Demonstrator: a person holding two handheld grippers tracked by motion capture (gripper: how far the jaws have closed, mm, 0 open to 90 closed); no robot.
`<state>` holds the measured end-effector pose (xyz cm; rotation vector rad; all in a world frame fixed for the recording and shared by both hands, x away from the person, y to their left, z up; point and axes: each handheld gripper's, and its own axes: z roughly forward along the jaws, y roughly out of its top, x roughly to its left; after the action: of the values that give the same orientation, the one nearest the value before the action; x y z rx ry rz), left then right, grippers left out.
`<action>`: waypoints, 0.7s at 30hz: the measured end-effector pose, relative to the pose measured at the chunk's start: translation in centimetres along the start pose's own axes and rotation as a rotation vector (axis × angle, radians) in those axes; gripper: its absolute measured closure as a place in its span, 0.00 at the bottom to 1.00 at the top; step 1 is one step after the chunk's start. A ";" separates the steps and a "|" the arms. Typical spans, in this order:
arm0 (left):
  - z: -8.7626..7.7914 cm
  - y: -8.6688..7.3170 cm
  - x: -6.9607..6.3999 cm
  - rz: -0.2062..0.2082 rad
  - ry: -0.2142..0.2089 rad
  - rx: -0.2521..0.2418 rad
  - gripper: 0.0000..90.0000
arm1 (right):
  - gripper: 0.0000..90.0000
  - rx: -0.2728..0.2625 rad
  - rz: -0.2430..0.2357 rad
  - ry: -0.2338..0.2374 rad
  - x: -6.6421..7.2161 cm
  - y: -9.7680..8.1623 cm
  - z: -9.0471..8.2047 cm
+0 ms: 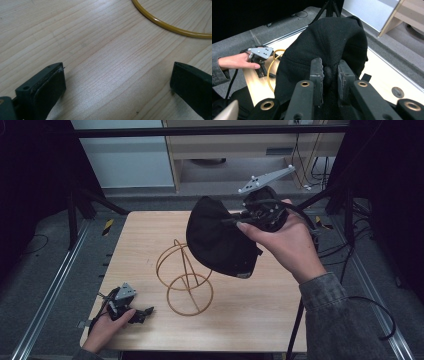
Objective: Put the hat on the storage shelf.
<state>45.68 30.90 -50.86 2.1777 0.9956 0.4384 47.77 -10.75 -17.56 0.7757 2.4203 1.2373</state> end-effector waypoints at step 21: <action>0.0 0.0 0.0 0.001 0.001 0.000 0.00 | 0.87 0.010 -0.027 0.039 1.3 1.6 2.1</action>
<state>45.69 30.91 -50.85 2.1784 0.9952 0.4394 48.26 -7.83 -17.56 0.7252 2.4621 1.2422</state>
